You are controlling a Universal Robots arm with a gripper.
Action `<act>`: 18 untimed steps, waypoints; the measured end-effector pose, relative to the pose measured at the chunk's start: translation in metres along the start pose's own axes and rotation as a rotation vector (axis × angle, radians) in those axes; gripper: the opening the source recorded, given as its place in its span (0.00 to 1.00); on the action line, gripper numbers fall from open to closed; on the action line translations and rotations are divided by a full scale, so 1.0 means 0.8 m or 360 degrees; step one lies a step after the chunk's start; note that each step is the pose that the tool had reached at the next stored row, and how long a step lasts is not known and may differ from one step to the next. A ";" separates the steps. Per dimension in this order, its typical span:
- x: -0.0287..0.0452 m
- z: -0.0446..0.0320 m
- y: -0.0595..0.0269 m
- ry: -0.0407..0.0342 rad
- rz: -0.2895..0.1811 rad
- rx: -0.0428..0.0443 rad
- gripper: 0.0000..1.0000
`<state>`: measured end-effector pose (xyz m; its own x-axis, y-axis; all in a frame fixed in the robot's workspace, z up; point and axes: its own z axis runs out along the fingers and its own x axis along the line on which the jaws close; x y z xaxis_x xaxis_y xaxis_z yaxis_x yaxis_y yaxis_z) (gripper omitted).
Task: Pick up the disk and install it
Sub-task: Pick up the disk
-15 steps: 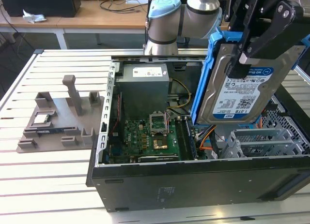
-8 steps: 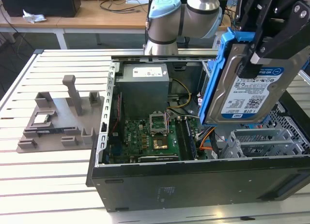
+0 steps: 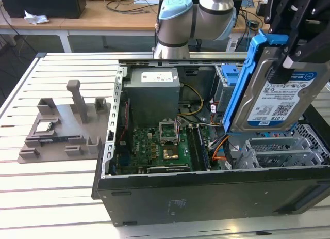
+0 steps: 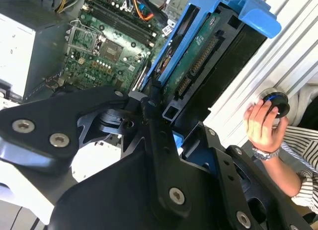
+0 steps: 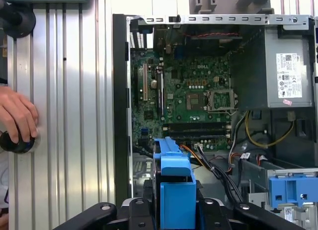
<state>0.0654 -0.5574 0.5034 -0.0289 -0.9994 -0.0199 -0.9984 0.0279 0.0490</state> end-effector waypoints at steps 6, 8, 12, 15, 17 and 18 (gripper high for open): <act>-0.0003 0.0122 -0.016 0.0013 0.0000 0.0000 0.37; -0.0002 0.0168 -0.019 0.0015 0.0000 0.0000 0.37; -0.0022 0.0207 -0.036 0.0016 -0.0001 -0.0001 0.37; -0.0043 0.0220 -0.048 0.0016 -0.0001 -0.0002 0.37; -0.0053 0.0227 -0.060 0.0000 -0.0002 -0.0002 0.37; -0.0052 0.0231 -0.062 -0.0010 -0.0002 -0.0002 0.37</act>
<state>0.1140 -0.5543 0.4825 -0.0277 -0.9993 -0.0259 -0.9984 0.0264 0.0505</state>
